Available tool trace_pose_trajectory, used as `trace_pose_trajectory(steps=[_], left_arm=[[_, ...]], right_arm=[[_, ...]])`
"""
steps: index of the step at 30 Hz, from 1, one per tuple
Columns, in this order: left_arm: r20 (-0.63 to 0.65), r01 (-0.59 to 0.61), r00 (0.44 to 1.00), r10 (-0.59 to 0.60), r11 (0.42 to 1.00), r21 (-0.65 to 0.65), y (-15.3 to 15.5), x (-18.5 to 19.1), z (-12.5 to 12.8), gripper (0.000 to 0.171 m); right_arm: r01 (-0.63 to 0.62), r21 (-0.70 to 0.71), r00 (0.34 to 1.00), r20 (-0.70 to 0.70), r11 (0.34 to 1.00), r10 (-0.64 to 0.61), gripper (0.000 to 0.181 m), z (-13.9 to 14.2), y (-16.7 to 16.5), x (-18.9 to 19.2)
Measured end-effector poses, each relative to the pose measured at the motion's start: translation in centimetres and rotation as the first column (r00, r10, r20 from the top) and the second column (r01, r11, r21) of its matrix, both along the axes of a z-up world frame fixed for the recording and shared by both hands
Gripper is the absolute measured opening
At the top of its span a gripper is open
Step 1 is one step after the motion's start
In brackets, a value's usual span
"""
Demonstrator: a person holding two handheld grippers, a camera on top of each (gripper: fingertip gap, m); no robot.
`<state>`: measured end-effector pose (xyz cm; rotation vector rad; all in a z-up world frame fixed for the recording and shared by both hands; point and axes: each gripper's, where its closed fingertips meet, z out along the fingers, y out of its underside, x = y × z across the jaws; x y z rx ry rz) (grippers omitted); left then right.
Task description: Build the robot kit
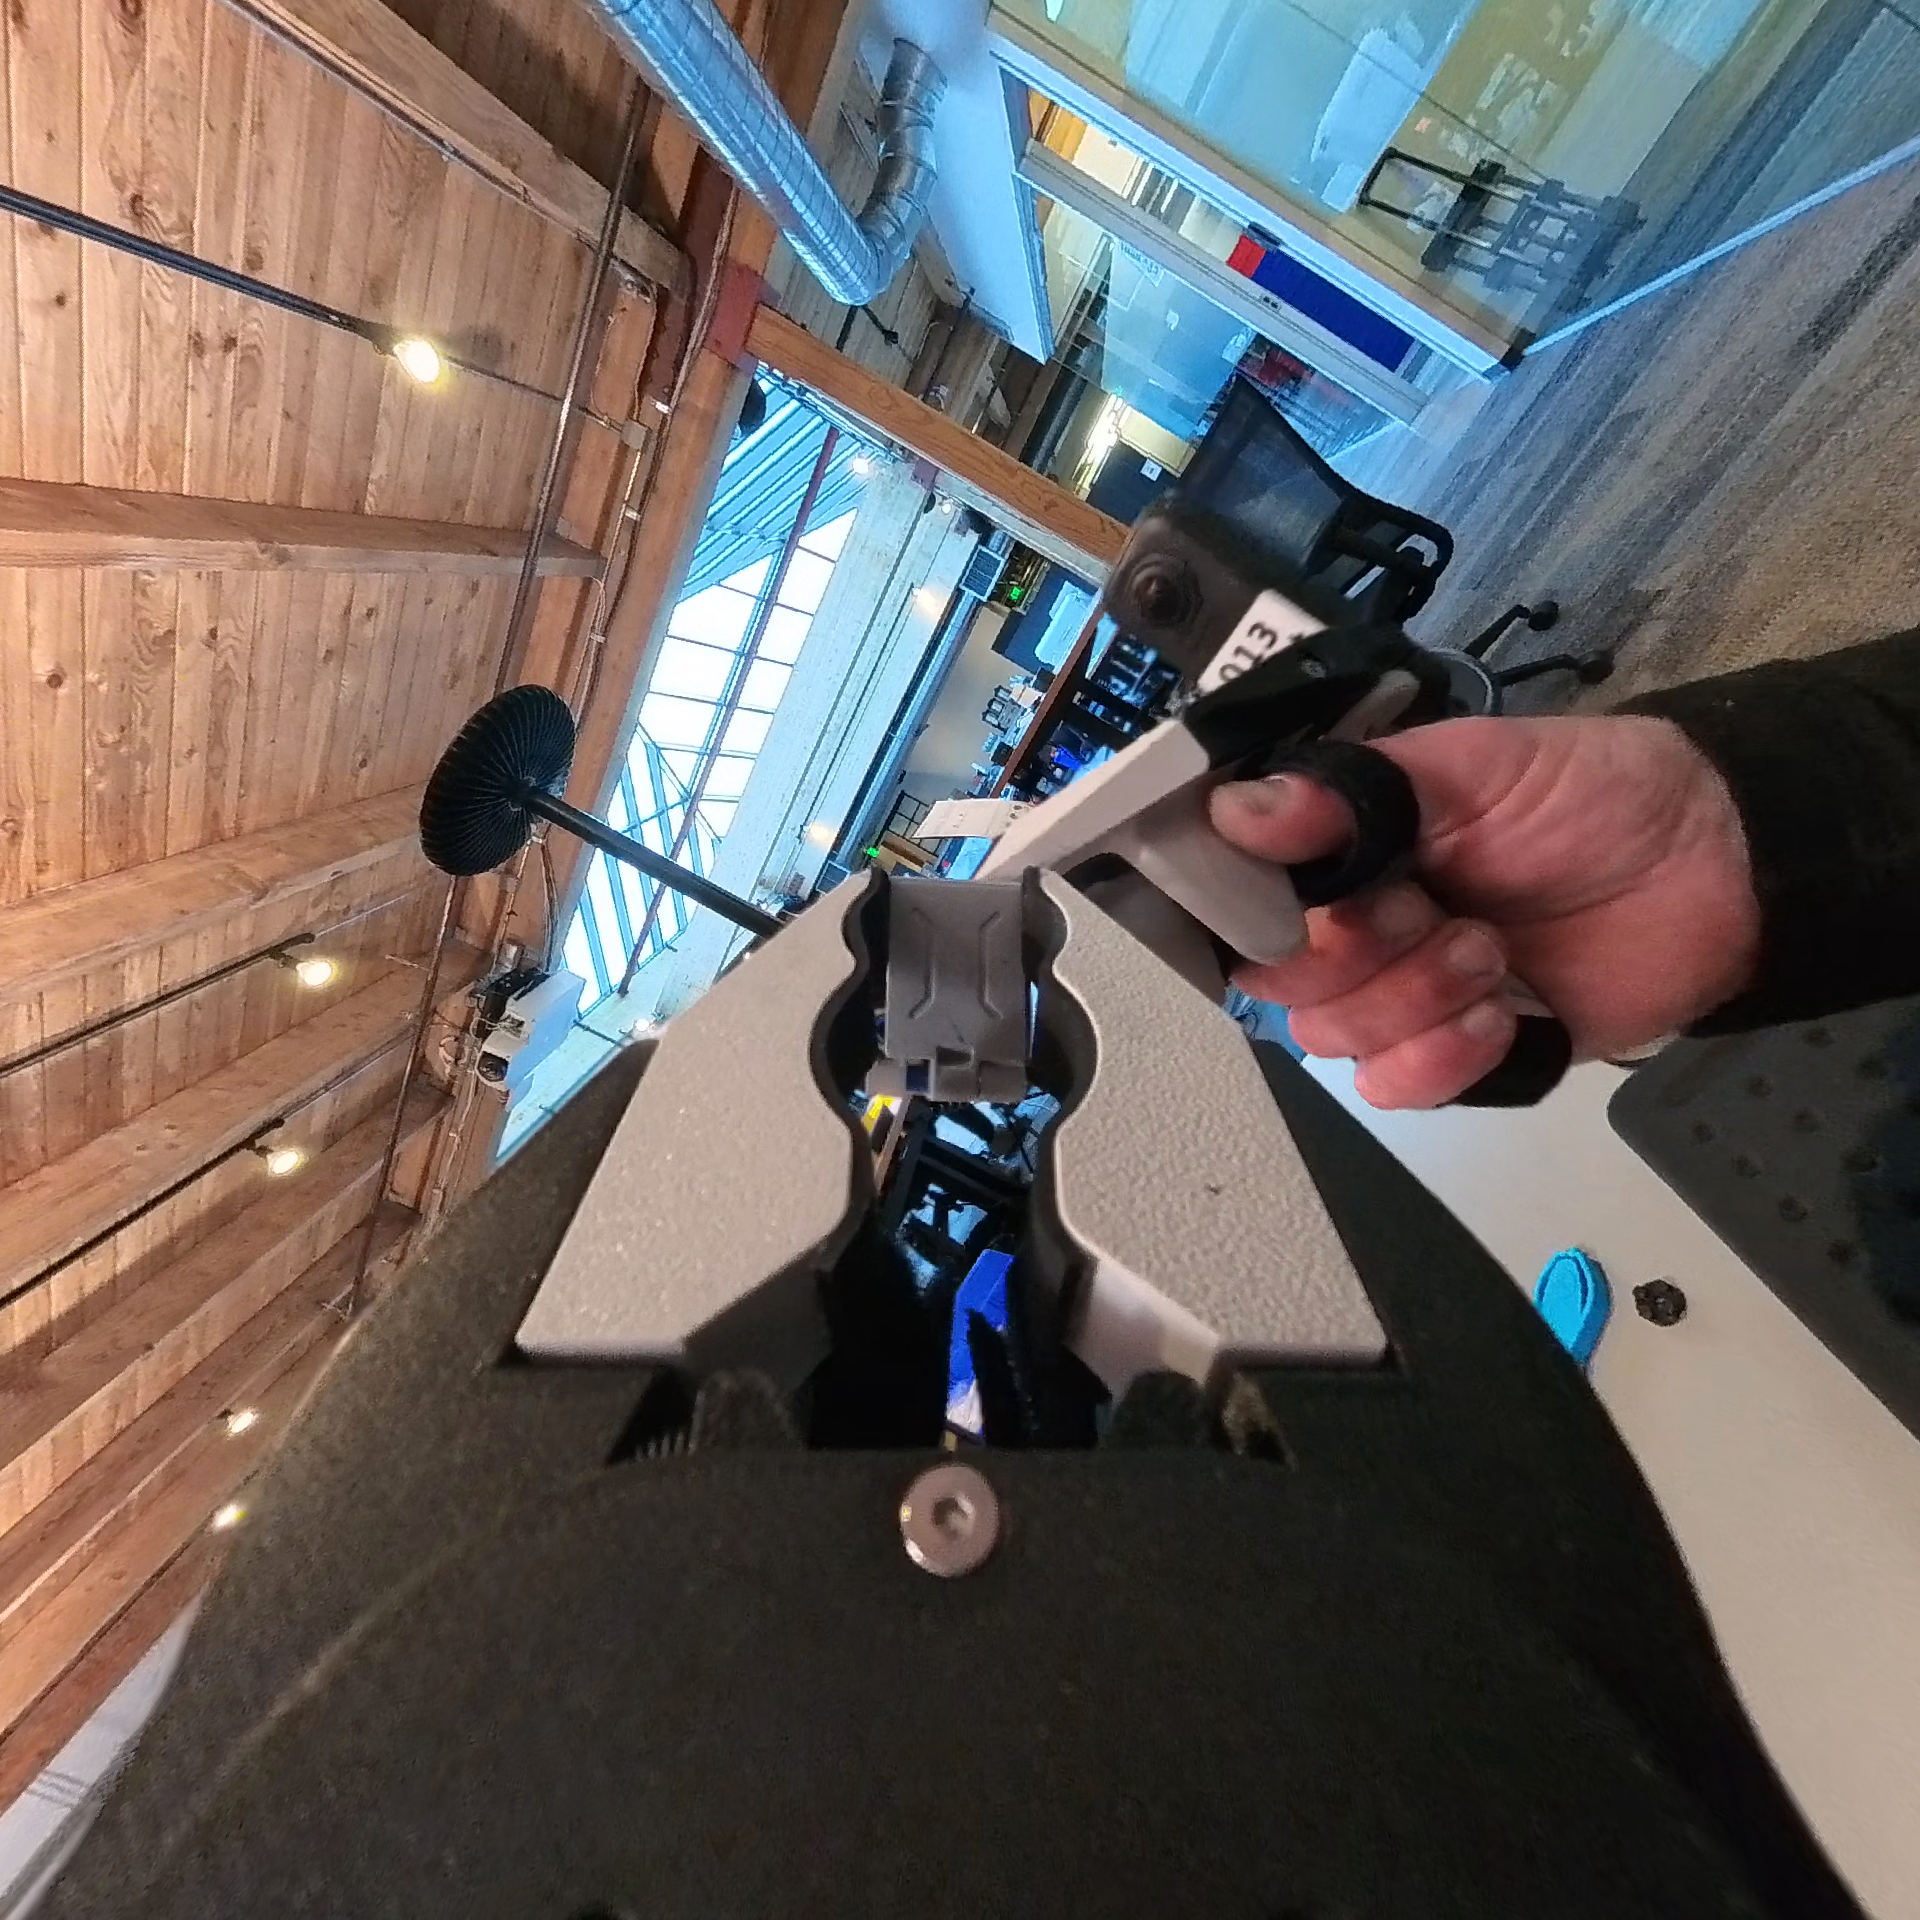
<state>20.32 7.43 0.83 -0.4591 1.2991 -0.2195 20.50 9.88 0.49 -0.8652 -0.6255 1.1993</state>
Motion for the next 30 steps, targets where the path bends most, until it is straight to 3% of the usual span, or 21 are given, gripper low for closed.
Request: trace_pose_trajectory(steps=[3, 12, 30], left_arm=[[0.013, 0.018, 1.0, -0.018, 1.0, -0.023, 0.0, -0.2, 0.2, 0.022], [0.003, 0.019, 1.0, -0.019, 1.0, -0.017, -0.3, 0.7, -0.2, 0.022], [-0.008, 0.008, 1.0, -0.008, 1.0, -0.005, 0.0, 1.4, -0.7, 0.022]], right_arm=[[0.106, 0.07, 0.993, 0.049, 0.992, -0.109, 0.012, -0.2, -0.1, -0.1], [0.152, 0.076, 0.987, 0.049, 0.985, -0.156, 0.006, -0.6, 0.2, -0.3], [0.067, -0.003, 0.997, -0.039, 0.998, -0.067, 0.003, -0.3, 0.3, 0.2]])
